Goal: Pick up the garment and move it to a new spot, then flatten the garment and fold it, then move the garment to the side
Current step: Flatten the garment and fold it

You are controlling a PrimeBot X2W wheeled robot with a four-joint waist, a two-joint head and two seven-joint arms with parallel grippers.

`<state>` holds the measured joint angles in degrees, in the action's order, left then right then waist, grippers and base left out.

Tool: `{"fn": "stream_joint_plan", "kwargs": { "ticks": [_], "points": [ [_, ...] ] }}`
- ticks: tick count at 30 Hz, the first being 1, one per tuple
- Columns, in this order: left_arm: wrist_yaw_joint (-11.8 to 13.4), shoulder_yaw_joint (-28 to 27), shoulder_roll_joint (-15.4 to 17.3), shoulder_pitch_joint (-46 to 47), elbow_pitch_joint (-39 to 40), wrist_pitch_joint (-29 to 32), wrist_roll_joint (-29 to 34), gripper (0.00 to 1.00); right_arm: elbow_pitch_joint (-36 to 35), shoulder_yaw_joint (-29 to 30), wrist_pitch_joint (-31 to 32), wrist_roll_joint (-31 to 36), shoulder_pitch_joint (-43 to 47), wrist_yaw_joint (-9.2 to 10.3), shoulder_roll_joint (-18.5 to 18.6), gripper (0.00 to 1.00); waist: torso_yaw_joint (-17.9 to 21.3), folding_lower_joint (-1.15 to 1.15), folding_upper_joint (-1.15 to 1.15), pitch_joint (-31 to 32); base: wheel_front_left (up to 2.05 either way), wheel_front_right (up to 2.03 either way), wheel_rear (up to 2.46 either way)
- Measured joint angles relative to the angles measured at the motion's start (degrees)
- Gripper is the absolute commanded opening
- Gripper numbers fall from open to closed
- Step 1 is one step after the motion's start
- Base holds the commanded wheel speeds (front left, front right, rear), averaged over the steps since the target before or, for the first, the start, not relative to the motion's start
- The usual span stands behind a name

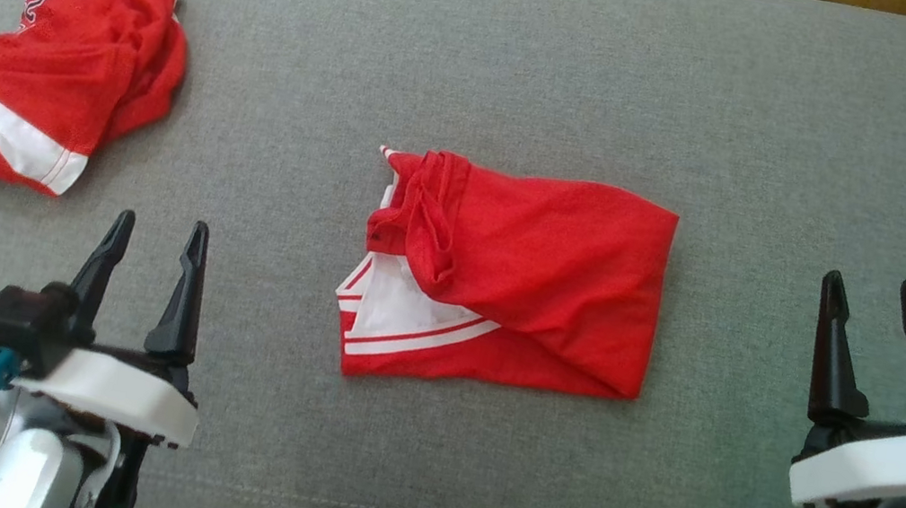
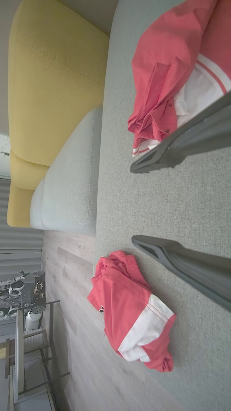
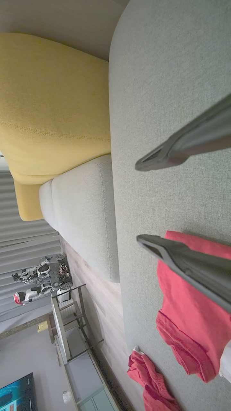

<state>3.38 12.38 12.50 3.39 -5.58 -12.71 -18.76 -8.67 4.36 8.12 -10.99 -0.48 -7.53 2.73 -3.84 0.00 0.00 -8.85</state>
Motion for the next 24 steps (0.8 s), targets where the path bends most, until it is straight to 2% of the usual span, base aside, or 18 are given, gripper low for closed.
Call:
{"fn": "stream_joint_plan", "kwargs": {
  "ticks": [2,4,8,13,18,24],
  "points": [
    [0.0,0.1,0.1,0.0,0.1,0.0,0.0,1.00,0.1,0.0,0.1,0.4,-0.1,0.00,0.0,1.00,-0.1,0.00,0.00,-0.2,0.00,0.00,0.00],
    [0.0,0.1,0.1,0.0,0.2,0.0,0.0,1.00,0.7,-0.2,0.1,0.5,-0.5,0.00,0.0,0.00,-0.3,0.00,0.00,-0.6,0.00,0.00,0.00],
    [0.1,0.8,0.1,0.8,0.3,0.0,0.0,1.00,4.6,-3.6,0.0,0.5,-3.6,0.00,0.0,0.00,-1.3,0.00,0.00,-1.4,0.00,0.00,0.00],
    [-0.4,1.7,0.0,2.7,0.1,-0.1,0.0,1.00,12.1,-11.8,-0.3,-0.6,-10.3,0.00,0.1,0.00,-3.3,0.00,0.00,-2.6,0.00,0.00,0.00],
    [-1.0,2.2,-0.8,4.4,-0.8,-0.5,0.0,1.00,22.6,-22.7,-2.7,-4.5,-16.7,0.00,0.2,0.00,-5.5,0.00,0.00,-3.8,0.00,0.00,0.00],
    [-1.5,3.0,-1.8,5.5,-2.4,-1.0,0.0,1.00,36.1,-29.8,-5.5,-9.9,-24.2,0.00,0.6,0.00,-7.9,0.00,0.00,-5.0,0.00,0.00,0.00]
  ]
}}
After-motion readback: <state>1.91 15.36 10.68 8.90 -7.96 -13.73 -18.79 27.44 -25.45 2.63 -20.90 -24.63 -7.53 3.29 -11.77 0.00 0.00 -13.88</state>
